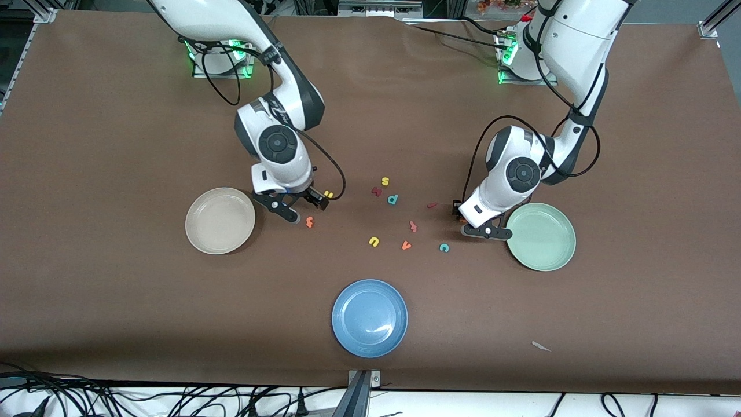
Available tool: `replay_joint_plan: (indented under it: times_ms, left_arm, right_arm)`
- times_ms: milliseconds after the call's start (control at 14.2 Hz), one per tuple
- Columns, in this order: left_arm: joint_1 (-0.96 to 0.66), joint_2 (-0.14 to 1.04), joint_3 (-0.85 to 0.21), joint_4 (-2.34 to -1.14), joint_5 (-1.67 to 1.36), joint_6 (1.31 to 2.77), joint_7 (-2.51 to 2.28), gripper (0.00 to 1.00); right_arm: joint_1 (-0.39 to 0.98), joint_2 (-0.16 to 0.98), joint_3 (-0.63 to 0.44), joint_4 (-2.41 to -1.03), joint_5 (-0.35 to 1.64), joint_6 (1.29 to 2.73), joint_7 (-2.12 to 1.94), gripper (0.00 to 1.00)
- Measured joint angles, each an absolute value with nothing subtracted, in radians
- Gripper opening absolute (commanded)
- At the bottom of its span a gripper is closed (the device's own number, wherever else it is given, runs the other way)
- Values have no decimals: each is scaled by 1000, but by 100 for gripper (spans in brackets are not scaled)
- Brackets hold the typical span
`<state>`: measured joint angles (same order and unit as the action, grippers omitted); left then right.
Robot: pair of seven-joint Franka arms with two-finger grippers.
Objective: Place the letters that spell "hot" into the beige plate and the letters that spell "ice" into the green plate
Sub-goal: 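Reach the left gripper to the orange e while the right gripper reaches the yellow letter, then grasp the orange e with the left gripper while the right gripper grasps the yellow letter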
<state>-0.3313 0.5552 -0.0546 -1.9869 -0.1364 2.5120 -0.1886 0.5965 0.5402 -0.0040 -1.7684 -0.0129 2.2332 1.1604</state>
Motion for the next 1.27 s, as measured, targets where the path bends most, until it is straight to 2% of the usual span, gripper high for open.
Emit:
replay_joint_plan:
  times_ms: [211,282,423,493,916,1268]
  left_arm:
    - [-343,564,-55,-1991,-136,2525,-197,49]
    - [-348,565,-54,-1994,-136,2540,-206,41]
    - [-351,564,-52,-1996,-136,2550,-211,12]
    - [-351,564,-51,-1996,-136,2552,-211,5]
    - [-352,557,-50,-1996,-136,2545,-213,5]
    - [-308,492,-32,-1990,-136,2458,-206,5]
  right_arm:
    - [605,573,6,-1768,22,2284,1177,100]
    - [605,579,9,-1768,32,2298,1178,100]
    - [605,591,12,-1768,37,2318,1179,99]
    - [605,598,15,-1768,38,2327,1179,99]
    - [605,625,37,-1799,54,2405,1181,98]
    - [605,629,37,-1837,54,2461,1181,89]
